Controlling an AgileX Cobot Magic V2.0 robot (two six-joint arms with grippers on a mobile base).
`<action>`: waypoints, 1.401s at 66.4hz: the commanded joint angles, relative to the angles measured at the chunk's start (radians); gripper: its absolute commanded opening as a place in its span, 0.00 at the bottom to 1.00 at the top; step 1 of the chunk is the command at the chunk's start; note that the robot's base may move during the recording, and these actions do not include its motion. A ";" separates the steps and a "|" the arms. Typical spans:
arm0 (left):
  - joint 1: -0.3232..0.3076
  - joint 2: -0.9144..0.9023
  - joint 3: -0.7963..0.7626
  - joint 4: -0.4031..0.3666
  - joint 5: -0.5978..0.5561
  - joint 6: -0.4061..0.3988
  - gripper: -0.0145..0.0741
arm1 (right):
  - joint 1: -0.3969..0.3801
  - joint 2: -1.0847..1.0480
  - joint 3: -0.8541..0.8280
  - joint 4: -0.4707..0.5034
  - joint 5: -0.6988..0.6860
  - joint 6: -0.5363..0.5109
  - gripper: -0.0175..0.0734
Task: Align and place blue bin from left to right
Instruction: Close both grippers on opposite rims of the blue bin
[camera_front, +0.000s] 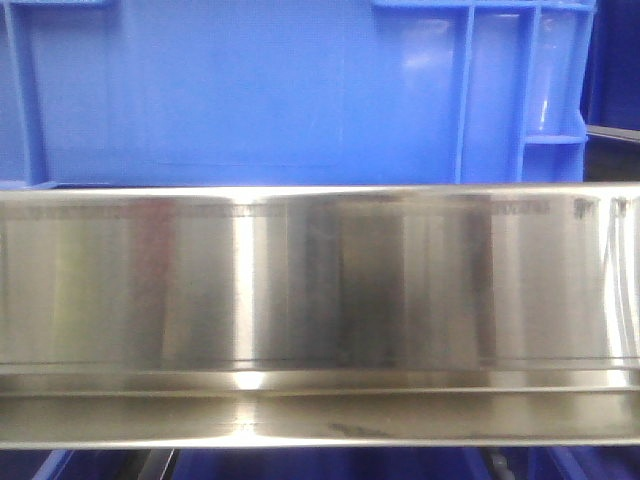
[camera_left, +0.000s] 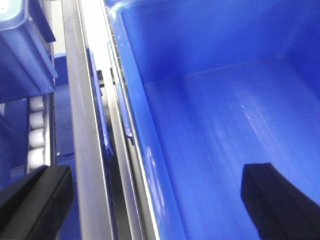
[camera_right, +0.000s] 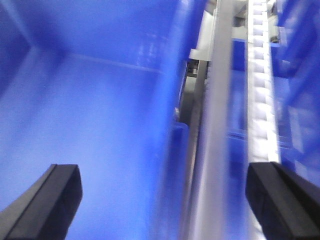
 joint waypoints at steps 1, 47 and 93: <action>-0.007 0.033 -0.025 0.003 -0.005 -0.014 0.82 | 0.007 0.047 -0.047 -0.029 0.001 0.034 0.82; -0.005 0.190 -0.025 0.003 -0.005 -0.016 0.82 | -0.056 0.265 -0.078 0.051 0.001 0.027 0.82; -0.005 0.216 -0.025 -0.003 -0.005 -0.040 0.81 | -0.056 0.310 -0.078 0.051 0.001 -0.006 0.75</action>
